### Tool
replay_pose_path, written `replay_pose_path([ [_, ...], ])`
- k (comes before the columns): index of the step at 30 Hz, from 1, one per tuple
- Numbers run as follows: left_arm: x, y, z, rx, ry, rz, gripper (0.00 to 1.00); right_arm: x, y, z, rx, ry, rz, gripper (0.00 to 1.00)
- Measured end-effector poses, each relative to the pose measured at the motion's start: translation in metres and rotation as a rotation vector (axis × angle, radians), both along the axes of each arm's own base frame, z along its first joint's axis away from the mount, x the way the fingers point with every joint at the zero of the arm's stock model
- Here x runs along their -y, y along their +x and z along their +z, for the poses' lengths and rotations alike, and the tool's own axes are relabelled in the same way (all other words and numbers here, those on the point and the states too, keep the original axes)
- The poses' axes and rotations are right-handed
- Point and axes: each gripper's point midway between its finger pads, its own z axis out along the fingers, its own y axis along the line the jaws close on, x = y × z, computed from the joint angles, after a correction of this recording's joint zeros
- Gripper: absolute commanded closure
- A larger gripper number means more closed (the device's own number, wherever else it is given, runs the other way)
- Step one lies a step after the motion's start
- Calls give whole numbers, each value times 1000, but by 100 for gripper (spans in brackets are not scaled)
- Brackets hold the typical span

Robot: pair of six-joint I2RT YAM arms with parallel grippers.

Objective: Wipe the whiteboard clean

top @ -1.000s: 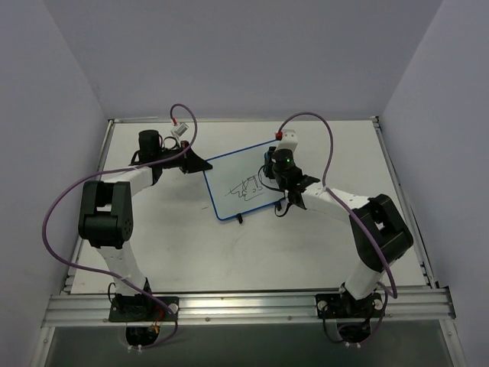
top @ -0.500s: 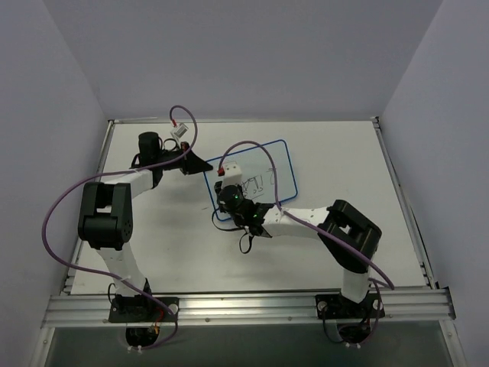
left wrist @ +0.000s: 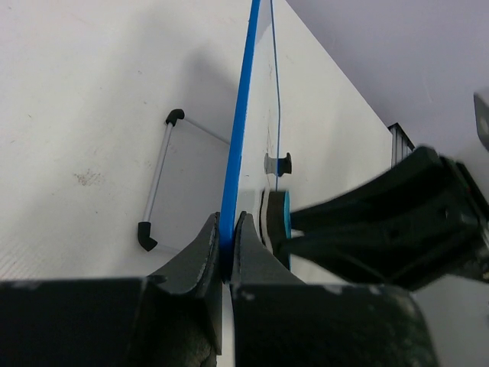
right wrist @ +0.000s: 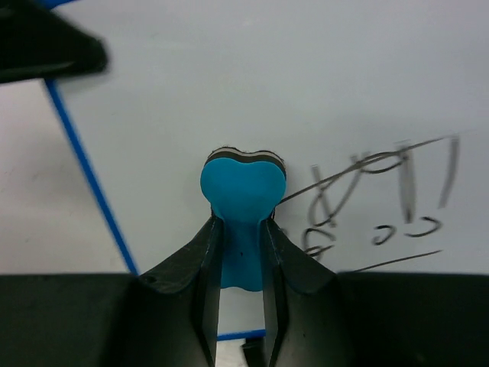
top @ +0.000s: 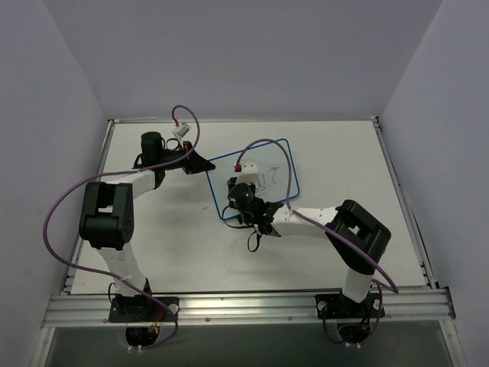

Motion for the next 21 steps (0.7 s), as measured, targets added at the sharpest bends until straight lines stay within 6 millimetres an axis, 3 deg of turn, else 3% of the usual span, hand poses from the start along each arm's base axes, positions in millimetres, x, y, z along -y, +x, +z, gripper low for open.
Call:
replay_pose_path([
  [7,1,1,0,0,3,5,98,87,37,4,3,20,-190,100],
  [12,1,1,-1,-5,6,12,98,134,55,2,-15,44,-274,100],
  [16,1,2,-2,-11,8,17,98,142,60,2,-18,51,-279,100],
  [21,0,1,-2,-13,9,17,98,122,52,2,6,5,-242,100],
])
